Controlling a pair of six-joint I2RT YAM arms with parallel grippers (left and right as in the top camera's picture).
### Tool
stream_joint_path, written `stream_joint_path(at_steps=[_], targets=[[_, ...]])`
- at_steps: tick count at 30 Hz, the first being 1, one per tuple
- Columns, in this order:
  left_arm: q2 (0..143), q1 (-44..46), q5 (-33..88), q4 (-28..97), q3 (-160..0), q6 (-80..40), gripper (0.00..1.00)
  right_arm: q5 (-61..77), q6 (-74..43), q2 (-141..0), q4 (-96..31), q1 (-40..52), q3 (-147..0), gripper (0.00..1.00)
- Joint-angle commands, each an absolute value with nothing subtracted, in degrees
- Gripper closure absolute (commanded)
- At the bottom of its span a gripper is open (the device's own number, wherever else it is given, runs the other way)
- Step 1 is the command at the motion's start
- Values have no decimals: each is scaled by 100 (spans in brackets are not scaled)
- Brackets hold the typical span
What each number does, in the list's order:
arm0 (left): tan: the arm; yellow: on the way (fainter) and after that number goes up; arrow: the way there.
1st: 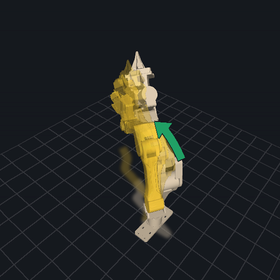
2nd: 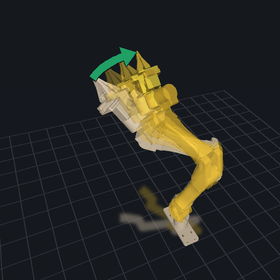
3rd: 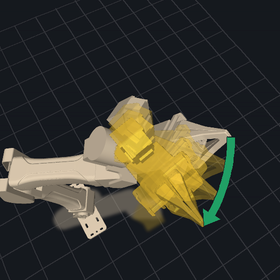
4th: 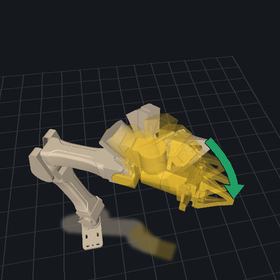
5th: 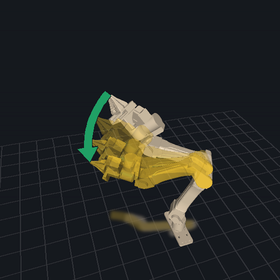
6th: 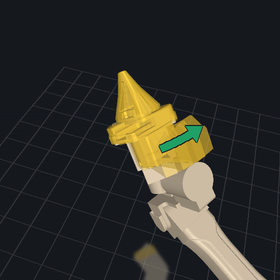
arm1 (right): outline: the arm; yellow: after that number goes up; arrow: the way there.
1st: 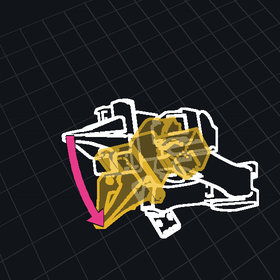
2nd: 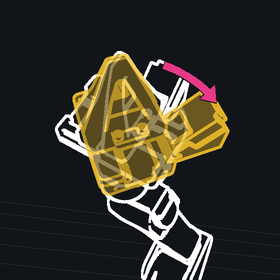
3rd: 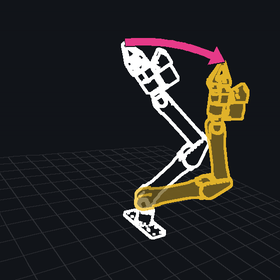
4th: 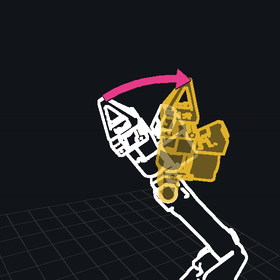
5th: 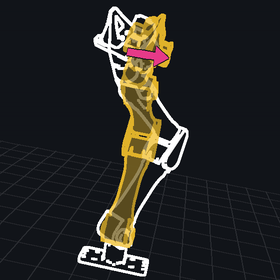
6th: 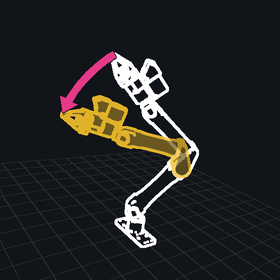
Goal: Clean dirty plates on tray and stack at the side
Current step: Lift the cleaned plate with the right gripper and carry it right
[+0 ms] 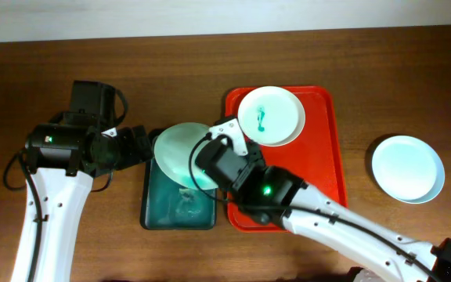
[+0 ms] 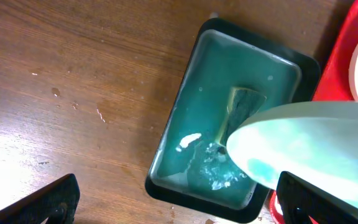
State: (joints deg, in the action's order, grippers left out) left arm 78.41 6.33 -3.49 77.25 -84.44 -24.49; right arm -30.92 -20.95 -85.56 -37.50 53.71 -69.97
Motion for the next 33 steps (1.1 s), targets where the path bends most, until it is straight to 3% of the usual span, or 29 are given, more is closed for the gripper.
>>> stream_joint_path(at_steps=[1,9,33], targets=[[7787,611,-432,7747,-8538,-2434,1,-4434,-2128,-8538,-3699,5763,-7111,96],[7787,611,-432,7745,-8538,-2434,1,-4836,-1848,-8538,-3701,6230,-7111,96],[7787,611,-432,7747,-8538,-2434,1,-5177,-1675,-8538,-3699,6226,-7111,96]])
